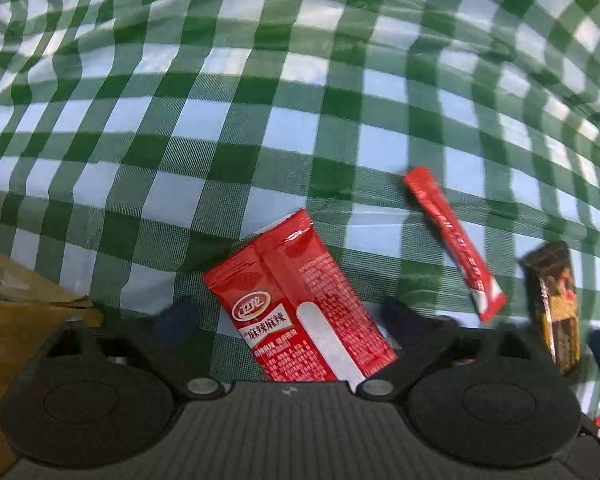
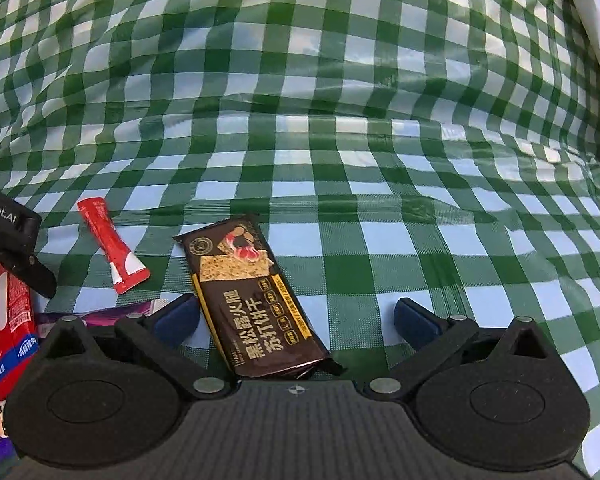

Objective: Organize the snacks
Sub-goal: 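Grasp the red packet with the left tool while the right tool grasps the dark biscuit pack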

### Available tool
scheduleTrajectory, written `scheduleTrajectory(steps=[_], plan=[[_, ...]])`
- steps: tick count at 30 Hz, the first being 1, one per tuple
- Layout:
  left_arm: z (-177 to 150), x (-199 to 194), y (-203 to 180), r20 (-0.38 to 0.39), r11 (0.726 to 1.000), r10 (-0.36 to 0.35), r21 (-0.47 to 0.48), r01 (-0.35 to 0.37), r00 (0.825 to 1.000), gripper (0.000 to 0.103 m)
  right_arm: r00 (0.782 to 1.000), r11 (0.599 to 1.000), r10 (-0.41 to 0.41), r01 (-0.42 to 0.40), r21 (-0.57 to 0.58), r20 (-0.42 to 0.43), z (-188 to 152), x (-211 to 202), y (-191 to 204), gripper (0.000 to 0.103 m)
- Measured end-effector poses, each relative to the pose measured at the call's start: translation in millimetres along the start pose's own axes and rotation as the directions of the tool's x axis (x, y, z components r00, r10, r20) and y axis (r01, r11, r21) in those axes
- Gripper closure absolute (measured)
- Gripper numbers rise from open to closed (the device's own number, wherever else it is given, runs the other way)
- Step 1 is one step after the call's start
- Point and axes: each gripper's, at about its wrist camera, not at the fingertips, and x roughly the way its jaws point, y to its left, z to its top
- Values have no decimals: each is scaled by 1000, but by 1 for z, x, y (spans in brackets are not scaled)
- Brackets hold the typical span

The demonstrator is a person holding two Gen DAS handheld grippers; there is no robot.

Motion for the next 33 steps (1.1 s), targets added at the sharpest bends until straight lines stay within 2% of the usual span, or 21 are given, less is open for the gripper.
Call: scheduleTrajectory(steps=[1,2,3,4,7,11,16,19,26,33], plan=[[-1,-7,-1,21,1000,-2,10,2,1000,39,1000,1000,19,-18,-19,16,0,-4,2,25],[-1,-12,-3,27,1000,-9,30,8,1000,47,999,999,26,-25,-43,23,-2,-10,6,45],[-2,-16,-4,31,998,-12,57,10,999,48,1000,998,22,-21,-65,22,-2,-14,10,58],[-4,-20,-6,42,997,-12,76,8,999,49,1000,997,16,-15,-77,16,-2,-17,13,62],[-9,-34,-4,71,993,-18,120,9,997,50,1000,998,-16,16,-67,-2,-4,-27,17,62],[-14,-59,6,69,990,-75,122,66,995,50,998,998,-57,57,-32,8,-4,-53,13,62],[-34,-107,17,123,983,-130,144,112,984,50,996,997,-72,71,35,45,-5,-105,8,62],[-46,-137,24,156,979,-142,167,116,977,50,996,995,-66,61,77,63,-6,-137,9,62],[-97,-211,41,219,962,-141,261,81,966,50,991,994,-51,38,102,124,-13,-225,31,62],[-170,-266,78,245,954,-150,289,75,958,50,985,997,-5,-8,73,174,-30,-311,83,62]])
